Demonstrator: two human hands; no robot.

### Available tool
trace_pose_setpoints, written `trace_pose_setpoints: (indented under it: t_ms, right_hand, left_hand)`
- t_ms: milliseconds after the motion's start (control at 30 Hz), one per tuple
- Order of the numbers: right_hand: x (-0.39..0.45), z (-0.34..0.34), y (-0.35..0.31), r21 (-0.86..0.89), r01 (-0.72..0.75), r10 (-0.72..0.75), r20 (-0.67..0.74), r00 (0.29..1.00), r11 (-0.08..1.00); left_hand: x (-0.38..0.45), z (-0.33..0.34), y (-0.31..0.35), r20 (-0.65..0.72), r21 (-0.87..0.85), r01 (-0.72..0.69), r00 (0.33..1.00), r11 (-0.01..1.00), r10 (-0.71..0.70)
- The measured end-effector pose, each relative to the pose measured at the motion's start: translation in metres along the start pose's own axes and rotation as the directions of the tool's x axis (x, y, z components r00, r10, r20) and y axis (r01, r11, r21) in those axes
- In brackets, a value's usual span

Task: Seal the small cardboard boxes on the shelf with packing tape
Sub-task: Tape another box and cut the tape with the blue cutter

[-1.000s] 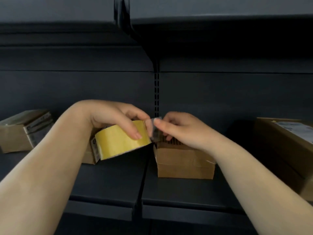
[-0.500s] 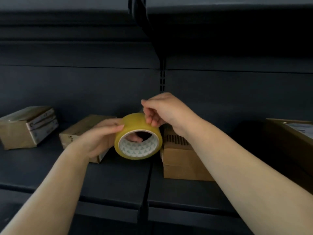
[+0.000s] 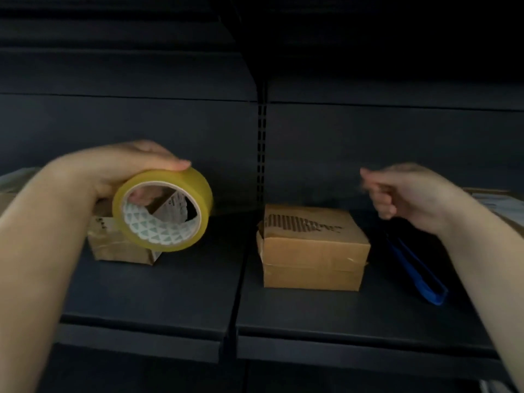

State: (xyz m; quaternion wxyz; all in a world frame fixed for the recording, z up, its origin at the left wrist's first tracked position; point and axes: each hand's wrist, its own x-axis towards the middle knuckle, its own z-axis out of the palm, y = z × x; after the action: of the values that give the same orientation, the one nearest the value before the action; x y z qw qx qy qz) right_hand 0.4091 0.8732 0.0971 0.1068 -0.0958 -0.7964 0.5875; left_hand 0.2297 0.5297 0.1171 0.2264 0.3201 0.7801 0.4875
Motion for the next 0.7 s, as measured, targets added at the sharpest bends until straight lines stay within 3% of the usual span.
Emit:
trace_pose_setpoints:
  t_ms: [100, 300, 700]
  right_hand:
    - [-0.007, -0.009, 0.011, -0.046, -0.035, 0.036, 0.027, 0.999, 0.998]
    - [-0.009, -0.008, 0.026, -0.12, -0.073, 0.072, -0.01, 0.997, 0.99]
    - [-0.016, 0.007, 0.044, -0.119, -0.143, 0.136, -0.06, 0.989, 0.983]
  left_hand:
    - [0.011, 0.016, 0.009, 0.072, 0.16, 0.035, 0.996, 0.987, -0.047]
    - [0.033, 0.026, 0.017, -0.065, 0.387, 0.106, 0.994, 0.916, -0.087]
    - [0.057, 0.026, 0.021, -0.056, 0.52, 0.185, 0.982, 0.834, -0.183]
